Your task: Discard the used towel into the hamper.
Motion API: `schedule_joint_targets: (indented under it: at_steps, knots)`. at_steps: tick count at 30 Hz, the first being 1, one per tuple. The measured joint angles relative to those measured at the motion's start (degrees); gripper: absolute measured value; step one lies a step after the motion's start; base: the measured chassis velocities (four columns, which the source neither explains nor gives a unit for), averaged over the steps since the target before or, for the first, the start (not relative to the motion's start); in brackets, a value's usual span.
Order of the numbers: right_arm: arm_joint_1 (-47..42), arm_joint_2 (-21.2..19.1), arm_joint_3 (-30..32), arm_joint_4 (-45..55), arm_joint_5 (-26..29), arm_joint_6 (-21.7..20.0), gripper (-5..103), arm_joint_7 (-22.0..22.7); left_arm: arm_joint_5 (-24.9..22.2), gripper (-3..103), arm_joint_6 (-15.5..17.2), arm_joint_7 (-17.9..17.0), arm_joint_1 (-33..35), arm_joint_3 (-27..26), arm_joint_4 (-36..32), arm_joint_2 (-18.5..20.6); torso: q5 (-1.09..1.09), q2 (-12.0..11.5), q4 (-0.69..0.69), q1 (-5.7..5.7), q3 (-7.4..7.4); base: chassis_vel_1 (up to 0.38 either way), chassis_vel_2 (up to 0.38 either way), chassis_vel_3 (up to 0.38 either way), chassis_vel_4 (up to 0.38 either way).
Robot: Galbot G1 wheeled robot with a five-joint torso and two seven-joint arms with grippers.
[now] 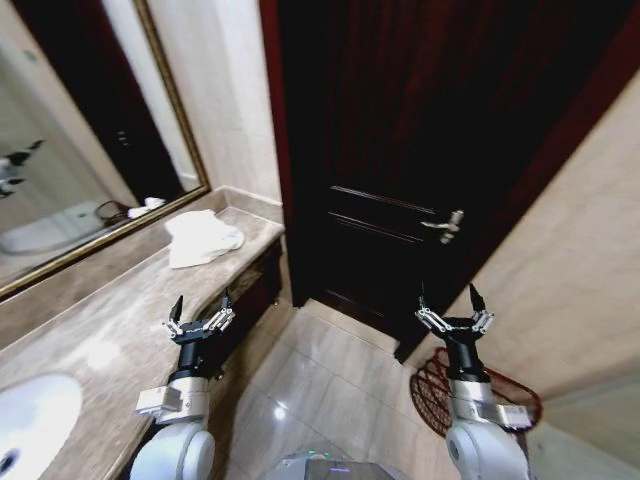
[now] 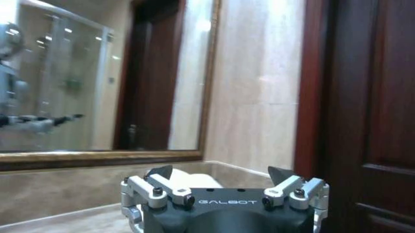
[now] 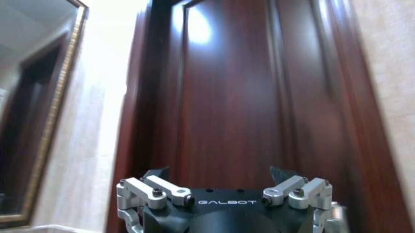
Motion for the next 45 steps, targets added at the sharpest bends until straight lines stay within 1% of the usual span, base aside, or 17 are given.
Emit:
schedule_joint_targets:
  at_steps: [7,8,10,12,15,16,17,19,29,32,43,45]
  knots:
    - [0.2,0.2,0.0,-0.1,0.1,0.1,100,0.0,0.1,99,-0.7,-0.2,-0.1,-0.5,0.2,0.0,0.0,0.0,0.0,0.0,0.0,0.135,0.113,0.131,0.136]
    - [0.2,0.3,0.0,-0.1,0.0,0.1,100,0.0,0.1,98,-1.2,-0.2,-0.1,-0.6,0.3,0.0,0.0,0.0,0.01,0.0,0.0,0.153,0.129,0.141,0.139]
    - [0.1,0.4,0.1,0.1,-0.2,-0.4,100,-0.2,0.9,99,-2.9,0.0,-0.2,-1.0,1.0,0.0,-0.02,0.0,0.02,0.0,0.0,0.115,0.116,0.094,0.092]
    - [-0.1,0.5,0.1,0.2,-0.5,-0.7,100,-0.4,1.3,100,-3.2,0.1,-0.2,-1.0,1.2,0.0,-0.01,0.0,0.02,0.0,0.0,0.103,0.096,0.079,0.074]
    - [-0.5,0.7,0.1,0.3,-1.3,-1.5,100,-0.4,3.1,100,-5.1,0.8,-0.1,-1.1,2.0,0.0,-0.01,0.0,0.01,0.0,0.0,0.02,0.032,0.013,0.014]
    - [-0.5,0.7,0.1,0.3,-1.3,-1.5,100,-0.4,3.1,100,-5.1,0.8,-0.1,-1.1,2.0,0.0,-0.01,0.0,0.01,0.0,0.0,0.0,0.0,0.0,0.0]
    - [-0.5,0.8,0.1,0.3,-1.4,-1.5,100,-0.5,3.7,103,-5.7,1.0,0.0,-1.1,2.2,0.0,-0.01,0.0,-0.01,-0.01,0.0,0.0,0.0,0.0,0.0]
    - [-0.5,0.8,0.1,0.4,-1.5,-1.3,100,-0.6,4.1,99,-6.1,1.0,0.0,-1.0,2.4,0.0,0.0,0.0,-0.01,-0.02,-0.01,0.0,0.0,0.0,0.0]
    - [-0.5,0.9,0.1,0.1,-1.4,-0.4,100,-0.9,4.3,99,-7.2,1.4,-0.1,-0.8,3.2,0.0,0.0,0.0,0.01,0.02,0.0,-0.071,0.068,0.075,-0.081]
    - [-0.6,0.9,0.3,-0.2,-1.3,0.2,100,-0.4,4.1,99,-7.5,1.5,-0.2,-0.8,3.3,0.0,0.0,0.0,0.01,0.02,0.0,-0.084,0.088,0.081,-0.107]
    - [-0.7,0.9,0.4,-0.2,-1.3,0.6,100,0.1,3.8,98,-7.5,1.5,-0.2,-0.7,3.3,0.0,0.0,0.0,0.0,0.0,0.0,-0.075,0.067,0.086,-0.075]
    - [-0.7,1.0,0.3,-0.2,-1.1,0.7,100,0.3,3.7,96,-7.5,1.5,-0.2,-0.7,3.3,0.0,0.0,0.0,0.0,0.0,0.0,-0.092,0.081,0.094,-0.088]
